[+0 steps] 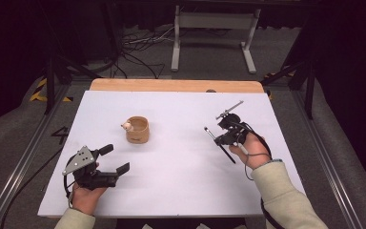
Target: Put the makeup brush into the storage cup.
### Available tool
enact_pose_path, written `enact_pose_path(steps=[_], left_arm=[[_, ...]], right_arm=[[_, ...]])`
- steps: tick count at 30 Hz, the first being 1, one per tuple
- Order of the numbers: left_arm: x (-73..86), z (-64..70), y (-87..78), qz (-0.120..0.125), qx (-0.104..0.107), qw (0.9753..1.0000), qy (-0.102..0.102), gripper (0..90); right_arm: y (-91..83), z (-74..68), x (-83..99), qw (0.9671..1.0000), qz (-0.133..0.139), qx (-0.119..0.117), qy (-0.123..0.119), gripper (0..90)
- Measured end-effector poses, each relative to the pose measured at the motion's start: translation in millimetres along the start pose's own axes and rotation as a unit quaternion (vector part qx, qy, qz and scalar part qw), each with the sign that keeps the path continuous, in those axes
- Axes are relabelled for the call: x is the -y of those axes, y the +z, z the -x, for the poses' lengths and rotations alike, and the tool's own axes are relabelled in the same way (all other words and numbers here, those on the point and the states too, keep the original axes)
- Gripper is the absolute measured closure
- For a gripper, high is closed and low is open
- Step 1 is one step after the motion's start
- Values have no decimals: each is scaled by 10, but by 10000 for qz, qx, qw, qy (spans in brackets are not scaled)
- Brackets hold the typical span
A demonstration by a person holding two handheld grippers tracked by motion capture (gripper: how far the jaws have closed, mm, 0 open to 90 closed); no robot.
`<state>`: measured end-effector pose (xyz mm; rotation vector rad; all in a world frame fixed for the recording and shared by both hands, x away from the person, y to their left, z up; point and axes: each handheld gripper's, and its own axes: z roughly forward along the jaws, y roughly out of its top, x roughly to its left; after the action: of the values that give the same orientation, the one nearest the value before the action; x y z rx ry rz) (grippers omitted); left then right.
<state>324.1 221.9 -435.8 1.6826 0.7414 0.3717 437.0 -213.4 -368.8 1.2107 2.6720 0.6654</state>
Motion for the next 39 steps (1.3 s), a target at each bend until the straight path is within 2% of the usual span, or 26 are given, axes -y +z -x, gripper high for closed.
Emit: enact_pose_path(steps=[2,3,4,6,8,10,13,15,16,17,20,21,23,24,27,28,30,33,34,35,36,37,38,39], left_arm=[[-6,-1,1,-24,11,10000,21,53],[-9,-3,0,-42,49,10000,-11,57],[-10,-5,-2,-39,112,9999,-75,59],[-14,-5,-4,-29,125,9999,-68,60],[-19,-5,-6,-13,136,9999,-52,58],[-25,-1,-2,10,151,9999,-53,53],[-41,20,16,22,230,9997,-54,50],[-62,40,37,58,260,9996,0,49],[-69,49,43,65,275,9996,-5,49],[-69,49,43,65,275,9996,-5,49],[-93,74,60,57,325,9995,28,52],[-99,87,69,58,335,9994,27,53],[-117,102,85,52,399,9992,79,56],[-117,102,85,52,399,9992,79,57],[-134,112,111,104,474,9988,90,56],[-139,116,123,129,468,9988,109,55],[-149,120,134,132,512,9985,113,56],[-164,138,151,186,565,9982,86,58],[-177,148,161,199,600,9979,104,63],[-185,152,164,186,600,9979,131,66],[-185,152,164,186,600,9979,131,73],[-194,158,173,194,638,9977,139,73],[-202,162,178,196,650,9976,153,78],[-208,171,187,213,683,9973,139,81]], right_arm=[[-23,-12,7,10000,89,-22,-33,838],[-92,-47,31,9990,417,-111,-114,838],[-118,-64,42,9984,530,-143,-138,838],[-136,-75,51,9977,628,-174,-174,838],[-190,-115,83,9940,980,-270,-395,838],[-228,-152,110,9906,1208,-311,-565,838],[-289,-197,151,9832,1608,-400,-761,837],[-343,-246,201,9732,2027,-491,-966,837],[-354,-261,219,9700,2150,-527,-1008,838],[-354,-261,219,9700,2150,-527,-1008,838],[-363,-304,264,9623,2420,-648,-1058,837],[-362,-311,271,9607,2467,-667,-1080,837],[-363,-337,296,9550,2633,-761,-1130,837],[-363,-337,296,9550,2633,-761,-1130,837],[-363,-391,330,9432,2913,-989,-1255,837],[-360,-405,337,9401,2978,-1027,-1301,837],[-349,-442,357,9316,3148,-1109,-1441,837],[-330,-484,381,9207,3355,-1152,-1625,837],[-307,-510,396,9154,3448,-1226,-1675,837],[-292,-522,405,9126,3495,-1266,-1702,837],[-292,-522,405,9126,3495,-1266,-1702,837],[-276,-533,414,9105,3530,-1287,-1725,837],[-251,-547,426,9059,3618,-1312,-1768,837],[-236,-556,438,9034,3664,-1346,-1776,837]])
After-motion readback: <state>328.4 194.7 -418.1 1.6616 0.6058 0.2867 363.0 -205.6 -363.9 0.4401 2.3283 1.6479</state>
